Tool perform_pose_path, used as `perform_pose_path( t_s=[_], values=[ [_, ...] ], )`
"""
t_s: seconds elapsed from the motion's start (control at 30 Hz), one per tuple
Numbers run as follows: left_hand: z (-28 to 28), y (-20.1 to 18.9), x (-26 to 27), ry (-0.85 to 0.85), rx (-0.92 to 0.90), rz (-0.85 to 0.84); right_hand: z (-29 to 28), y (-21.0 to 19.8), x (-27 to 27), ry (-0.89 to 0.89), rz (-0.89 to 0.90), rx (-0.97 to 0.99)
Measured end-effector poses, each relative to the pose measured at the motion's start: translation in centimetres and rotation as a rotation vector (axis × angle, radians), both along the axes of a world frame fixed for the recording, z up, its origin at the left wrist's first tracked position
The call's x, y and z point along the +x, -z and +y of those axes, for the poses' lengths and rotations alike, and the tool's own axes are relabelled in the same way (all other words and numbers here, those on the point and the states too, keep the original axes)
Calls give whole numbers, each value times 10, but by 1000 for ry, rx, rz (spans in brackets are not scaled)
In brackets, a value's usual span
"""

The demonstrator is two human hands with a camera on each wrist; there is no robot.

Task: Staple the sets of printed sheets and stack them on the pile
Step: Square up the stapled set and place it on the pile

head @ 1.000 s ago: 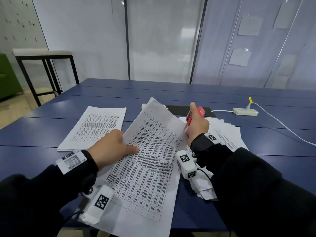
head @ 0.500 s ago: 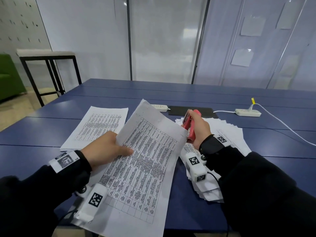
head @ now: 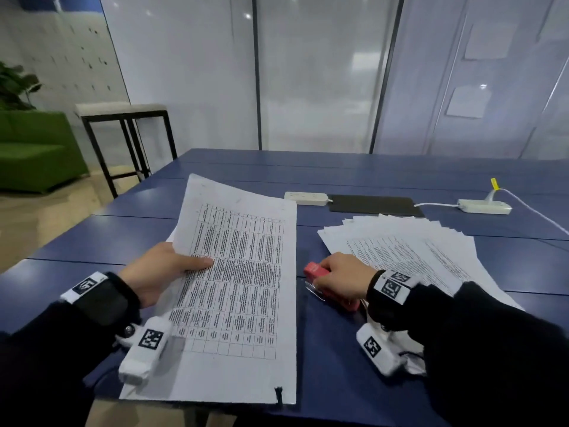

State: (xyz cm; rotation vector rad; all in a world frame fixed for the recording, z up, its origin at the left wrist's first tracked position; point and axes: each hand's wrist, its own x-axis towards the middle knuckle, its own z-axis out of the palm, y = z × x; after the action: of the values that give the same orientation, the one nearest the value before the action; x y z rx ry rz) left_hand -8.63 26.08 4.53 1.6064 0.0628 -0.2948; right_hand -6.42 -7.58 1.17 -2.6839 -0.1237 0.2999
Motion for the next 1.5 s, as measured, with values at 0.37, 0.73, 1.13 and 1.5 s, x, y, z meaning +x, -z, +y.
perform_pose_path(
  t_s=[0.37,0.73,1.13,1.5],
  values=[
    [-5,9,-1,111,3,-99,13,-35,16,259,64,1112],
    [-15,16,-6,112,63,-65,13,-42,13,295,78,1180],
    [-14,66,-29,68,-55,-47,-8,-52,31,506,-274,1311],
    [71,11,69,-384,218,-133,-29,-9,20,287,45,914]
  ],
)
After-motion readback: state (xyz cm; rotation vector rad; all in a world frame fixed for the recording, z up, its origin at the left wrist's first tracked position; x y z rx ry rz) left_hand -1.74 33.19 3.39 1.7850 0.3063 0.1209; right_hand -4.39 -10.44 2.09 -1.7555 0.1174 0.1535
